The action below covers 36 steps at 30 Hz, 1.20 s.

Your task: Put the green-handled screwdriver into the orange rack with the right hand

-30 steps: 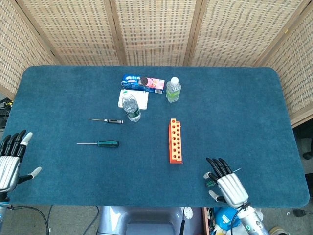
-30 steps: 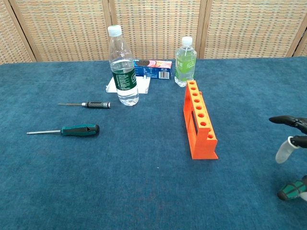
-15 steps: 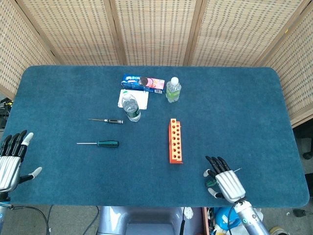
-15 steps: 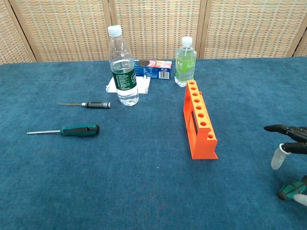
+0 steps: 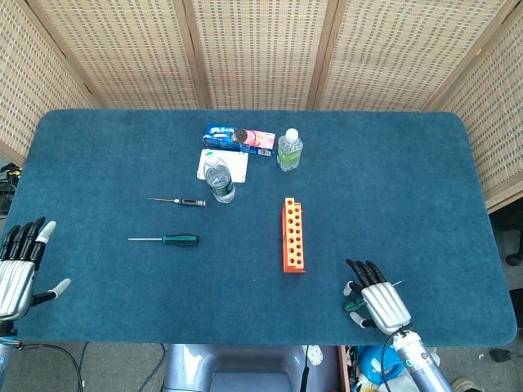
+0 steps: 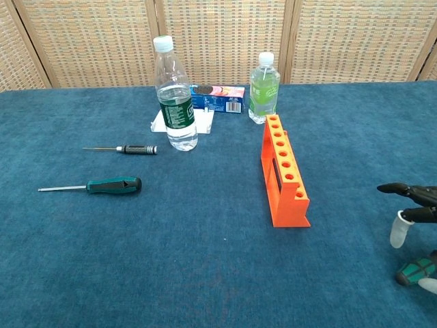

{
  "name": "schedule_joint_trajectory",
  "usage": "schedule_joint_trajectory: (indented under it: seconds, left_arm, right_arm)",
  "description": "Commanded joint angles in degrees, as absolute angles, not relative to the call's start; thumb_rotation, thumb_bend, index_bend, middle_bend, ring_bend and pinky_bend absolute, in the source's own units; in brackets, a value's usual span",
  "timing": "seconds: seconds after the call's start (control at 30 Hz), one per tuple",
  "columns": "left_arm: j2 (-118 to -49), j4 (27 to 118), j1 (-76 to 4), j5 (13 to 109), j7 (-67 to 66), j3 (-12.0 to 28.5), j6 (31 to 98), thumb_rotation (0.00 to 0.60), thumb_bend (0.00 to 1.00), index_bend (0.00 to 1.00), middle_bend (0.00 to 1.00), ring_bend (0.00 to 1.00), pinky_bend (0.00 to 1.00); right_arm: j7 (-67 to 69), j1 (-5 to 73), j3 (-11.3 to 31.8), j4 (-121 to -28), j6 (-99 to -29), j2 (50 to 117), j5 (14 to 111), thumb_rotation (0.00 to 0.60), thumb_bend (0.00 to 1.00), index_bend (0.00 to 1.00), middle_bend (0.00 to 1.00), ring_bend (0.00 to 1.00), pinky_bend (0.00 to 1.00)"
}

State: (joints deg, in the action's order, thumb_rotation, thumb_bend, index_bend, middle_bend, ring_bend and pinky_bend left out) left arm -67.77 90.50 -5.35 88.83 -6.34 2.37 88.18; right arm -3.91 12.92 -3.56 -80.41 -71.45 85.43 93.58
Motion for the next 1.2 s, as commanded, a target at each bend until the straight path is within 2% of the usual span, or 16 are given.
schedule_joint_trajectory:
  seconds: [0.03, 0.83, 1.2]
  left_arm:
    - [-67.79, 90.48, -5.38, 88.82, -6.35, 2.36, 88.11, 0.6, 0.0, 0.0, 0.0, 0.0, 0.0]
    - [-67.93, 90.41, -5.5, 89.11, -6.55, 2.26, 88.04, 0.6, 0.0, 0.0, 0.0, 0.0, 0.0]
    - [-68.01, 90.39, -5.54, 89.21, -6.53, 2.19, 88.0, 0.6, 0.0, 0.0, 0.0, 0.0, 0.0]
  right_arm:
    - [-3.97, 13.1, -3.55, -80.22, -71.08, 85.4, 93.3, 0.6, 0.22, 0.43, 0.0, 0.0, 0.0]
    - [-3.54, 14.71, -3.32, -78.22, -67.33, 86.37, 89.94, 0.6, 0.22, 0.46, 0.0, 0.0, 0.0]
    - [-3.5, 15.01, -3.29, -77.52, -67.32, 87.16, 89.58, 0.6, 0.22, 0.56, 0.0, 0.0, 0.0]
